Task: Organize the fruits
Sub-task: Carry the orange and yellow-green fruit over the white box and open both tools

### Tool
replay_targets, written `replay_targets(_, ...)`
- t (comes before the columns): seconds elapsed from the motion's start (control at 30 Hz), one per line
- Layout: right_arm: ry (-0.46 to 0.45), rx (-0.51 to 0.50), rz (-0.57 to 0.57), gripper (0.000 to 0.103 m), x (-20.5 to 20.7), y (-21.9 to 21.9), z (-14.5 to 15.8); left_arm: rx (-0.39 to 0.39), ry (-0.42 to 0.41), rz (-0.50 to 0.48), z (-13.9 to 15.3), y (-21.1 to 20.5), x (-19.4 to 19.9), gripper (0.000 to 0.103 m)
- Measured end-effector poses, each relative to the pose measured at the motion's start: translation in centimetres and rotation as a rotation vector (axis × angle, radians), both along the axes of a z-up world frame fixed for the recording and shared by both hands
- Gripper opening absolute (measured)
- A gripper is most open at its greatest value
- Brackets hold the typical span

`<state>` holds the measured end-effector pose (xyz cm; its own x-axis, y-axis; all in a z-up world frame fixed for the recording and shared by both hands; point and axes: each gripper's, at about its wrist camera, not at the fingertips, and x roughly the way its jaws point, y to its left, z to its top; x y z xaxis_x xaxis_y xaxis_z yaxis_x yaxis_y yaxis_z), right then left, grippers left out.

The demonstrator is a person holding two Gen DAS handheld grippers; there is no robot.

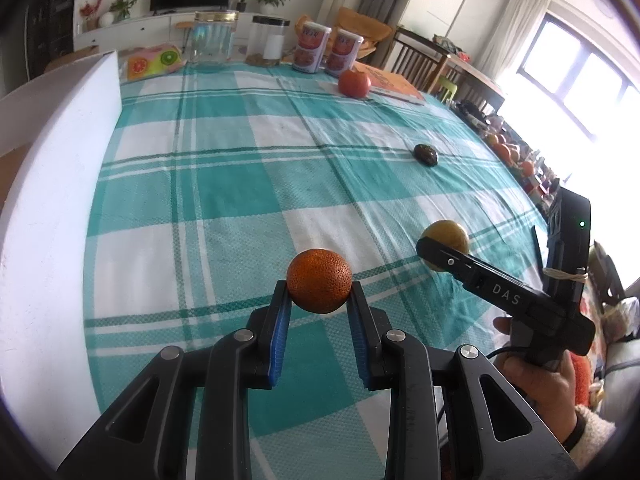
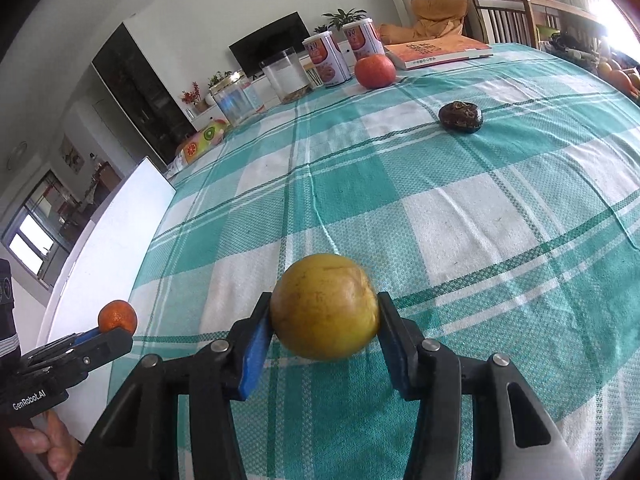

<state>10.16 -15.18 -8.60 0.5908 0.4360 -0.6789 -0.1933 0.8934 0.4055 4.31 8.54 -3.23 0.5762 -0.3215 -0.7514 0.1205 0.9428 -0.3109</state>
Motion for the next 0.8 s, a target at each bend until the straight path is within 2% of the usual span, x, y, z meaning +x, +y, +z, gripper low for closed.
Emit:
replay_targets(0.07,-0.013,0.020,0.013,0.050,-0.4,0.1,0.6,-0.042,-0.009,-0.008,1.4,0.7,-1.1,0.029)
replay_targets(0.2,-0.020,0.043,0.078,0.050,-1.5,2.5,2.4,-0.074,-0.065,-0.005,5.1,2.8,-3.9,0.029)
replay_targets(0.3,-0.035,0.070,0.183,0.050,-2.6,6.4,4.5,-0.081,-0.095,0.040,7.1,5.5,-5.6,0.029)
replay_targets(0.4,-0.063,0.118,0.315,0.050,-4.0,11.4,7.3,-0.064,-0.104,0.127,8.1,9.4,-6.7,0.029)
replay_targets(0.5,-0.069,0.160,0.462,0.050,-5.3,17.1,9.7,-0.022,-0.104,0.254,7.8,14.2,-7.7,0.029)
replay_targets(0.6,-0.053,0.158,0.610,0.050,-6.7,23.3,10.7,-0.006,-0.069,0.398,6.3,19.3,-8.6,0.029)
replay_targets(0.8,-0.008,0.045,0.822,0.050,-9.3,33.5,9.1,0.088,0.007,0.619,3.0,25.8,-11.0,0.029)
